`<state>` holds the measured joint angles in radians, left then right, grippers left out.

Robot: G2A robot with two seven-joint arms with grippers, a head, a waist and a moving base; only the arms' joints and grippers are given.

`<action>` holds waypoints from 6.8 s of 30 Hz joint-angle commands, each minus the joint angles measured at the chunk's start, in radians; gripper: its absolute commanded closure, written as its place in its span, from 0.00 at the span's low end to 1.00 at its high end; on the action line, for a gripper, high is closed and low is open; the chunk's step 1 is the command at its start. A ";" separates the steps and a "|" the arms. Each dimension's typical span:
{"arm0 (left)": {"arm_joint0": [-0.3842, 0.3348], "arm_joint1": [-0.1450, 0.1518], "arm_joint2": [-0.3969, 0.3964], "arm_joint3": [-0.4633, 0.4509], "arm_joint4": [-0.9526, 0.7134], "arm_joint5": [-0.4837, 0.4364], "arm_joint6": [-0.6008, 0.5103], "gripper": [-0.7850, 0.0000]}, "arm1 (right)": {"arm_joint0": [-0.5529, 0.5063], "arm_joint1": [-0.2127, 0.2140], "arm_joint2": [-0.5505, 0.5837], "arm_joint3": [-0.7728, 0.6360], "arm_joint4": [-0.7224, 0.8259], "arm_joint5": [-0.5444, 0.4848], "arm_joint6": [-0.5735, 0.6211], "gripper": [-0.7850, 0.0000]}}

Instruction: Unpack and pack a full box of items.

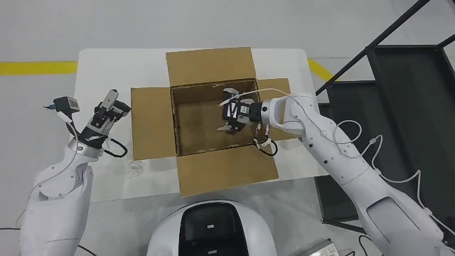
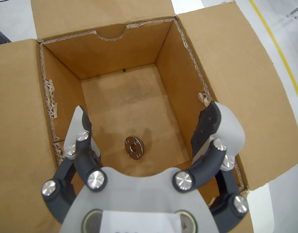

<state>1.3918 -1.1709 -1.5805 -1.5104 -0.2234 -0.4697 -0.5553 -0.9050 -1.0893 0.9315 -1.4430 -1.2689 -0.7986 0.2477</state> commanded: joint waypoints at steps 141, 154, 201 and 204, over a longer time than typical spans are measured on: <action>0.000 0.000 0.000 0.000 0.000 0.000 0.000 0.00 | 0.470 -0.333 -0.502 0.853 0.183 -0.167 0.373 0.89; 0.000 0.000 0.000 0.000 0.000 0.000 0.000 0.00 | 0.494 -0.334 -0.489 0.849 0.115 -0.156 0.243 1.00; 0.000 0.000 0.000 0.000 0.000 0.000 0.000 0.00 | 0.285 -0.138 -0.211 0.380 0.164 -0.200 0.190 1.00; 0.000 0.000 0.000 0.000 0.000 0.000 0.000 0.00 | 0.285 -0.138 -0.211 0.380 0.164 -0.200 0.190 1.00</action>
<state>1.3918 -1.1709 -1.5805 -1.5104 -0.2234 -0.4697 -0.5553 -0.6201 -1.2276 0.7208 -1.0631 -1.1048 -0.9982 0.4374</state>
